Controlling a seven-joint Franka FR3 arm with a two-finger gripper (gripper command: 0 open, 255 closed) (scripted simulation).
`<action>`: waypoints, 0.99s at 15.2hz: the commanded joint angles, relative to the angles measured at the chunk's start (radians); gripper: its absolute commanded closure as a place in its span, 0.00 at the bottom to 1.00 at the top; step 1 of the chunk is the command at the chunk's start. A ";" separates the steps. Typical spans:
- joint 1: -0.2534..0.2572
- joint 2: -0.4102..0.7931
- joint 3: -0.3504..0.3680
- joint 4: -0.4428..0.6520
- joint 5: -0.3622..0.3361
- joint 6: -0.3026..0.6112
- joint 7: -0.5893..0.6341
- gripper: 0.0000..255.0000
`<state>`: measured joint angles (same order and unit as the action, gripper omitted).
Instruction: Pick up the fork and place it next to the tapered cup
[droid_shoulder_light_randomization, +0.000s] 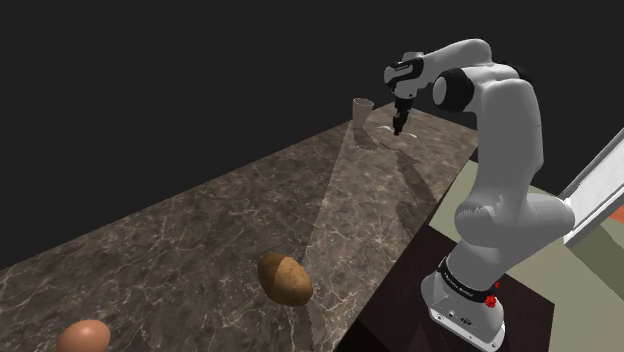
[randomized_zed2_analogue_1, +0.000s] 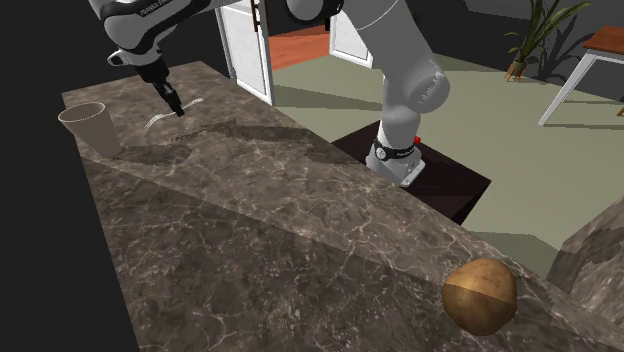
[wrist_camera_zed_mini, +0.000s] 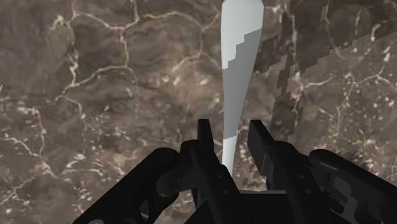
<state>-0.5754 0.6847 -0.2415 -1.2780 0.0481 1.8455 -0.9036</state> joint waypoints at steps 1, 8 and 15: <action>0.000 0.009 0.001 -0.015 0.002 0.024 0.000 1.00; 0.000 0.021 0.003 -0.032 0.004 0.053 0.001 1.00; 0.000 0.021 0.003 -0.032 0.004 0.053 0.001 0.00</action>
<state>-0.5758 0.7059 -0.2387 -1.3099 0.0517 1.8989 -0.9024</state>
